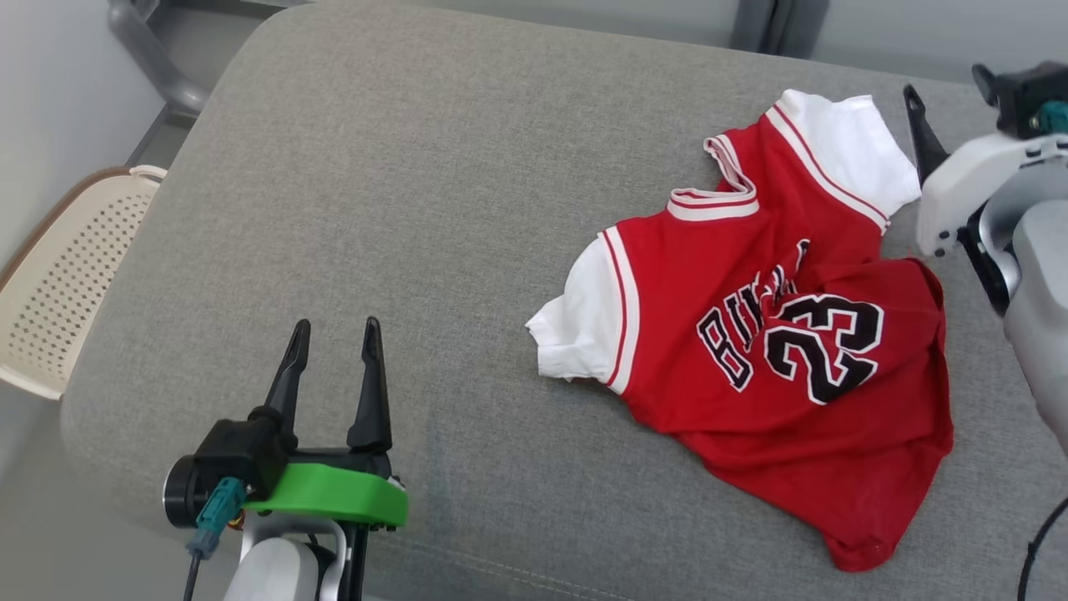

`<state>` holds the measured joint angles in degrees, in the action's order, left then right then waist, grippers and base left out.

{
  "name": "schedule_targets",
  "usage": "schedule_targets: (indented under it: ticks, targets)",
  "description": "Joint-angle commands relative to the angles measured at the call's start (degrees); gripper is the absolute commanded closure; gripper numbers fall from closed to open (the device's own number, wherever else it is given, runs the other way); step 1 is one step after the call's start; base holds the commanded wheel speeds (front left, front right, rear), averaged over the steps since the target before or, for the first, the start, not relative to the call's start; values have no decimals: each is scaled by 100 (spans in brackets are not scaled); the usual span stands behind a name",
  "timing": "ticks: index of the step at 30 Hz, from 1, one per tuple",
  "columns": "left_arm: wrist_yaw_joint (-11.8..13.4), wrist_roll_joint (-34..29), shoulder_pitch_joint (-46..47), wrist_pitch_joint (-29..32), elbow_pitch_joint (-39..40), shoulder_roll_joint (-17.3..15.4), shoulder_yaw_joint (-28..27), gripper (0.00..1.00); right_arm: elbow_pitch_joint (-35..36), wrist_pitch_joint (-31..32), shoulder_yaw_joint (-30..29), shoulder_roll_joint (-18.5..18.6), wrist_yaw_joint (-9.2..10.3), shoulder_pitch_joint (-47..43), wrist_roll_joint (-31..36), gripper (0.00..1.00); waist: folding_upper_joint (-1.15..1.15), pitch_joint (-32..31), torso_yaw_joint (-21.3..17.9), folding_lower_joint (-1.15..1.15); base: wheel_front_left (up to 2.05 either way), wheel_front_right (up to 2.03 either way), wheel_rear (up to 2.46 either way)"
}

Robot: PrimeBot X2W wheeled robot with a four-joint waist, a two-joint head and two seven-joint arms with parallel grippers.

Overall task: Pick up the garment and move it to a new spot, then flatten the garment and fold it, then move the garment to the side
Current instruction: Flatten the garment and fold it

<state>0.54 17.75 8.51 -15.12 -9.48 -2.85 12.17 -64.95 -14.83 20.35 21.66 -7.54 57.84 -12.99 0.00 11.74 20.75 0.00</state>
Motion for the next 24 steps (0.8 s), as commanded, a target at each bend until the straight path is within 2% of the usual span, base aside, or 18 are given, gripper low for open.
schedule_targets:
  ticks: [1,10,14,24]
  targets:
    - [-22,-44,-97,-1,-3,-12,-71,0,165,-45,-11,68,11,-246,-102,0,0,-149,-188,0,0,0,0]
    - [-141,-255,-285,-1,15,-12,-406,0,1673,-38,-234,396,11,-1975,-721,0,0,-361,-669,0,0,0,0]
    - [-182,-274,-309,-1,24,-12,-484,0,2255,-36,-451,424,11,-2765,-875,0,0,-410,-806,0,0,0,0]
    - [-159,-286,-367,-1,76,-12,-474,0,3436,-36,-963,-85,11,-4669,-957,0,0,-428,-921,0,0,0,0]
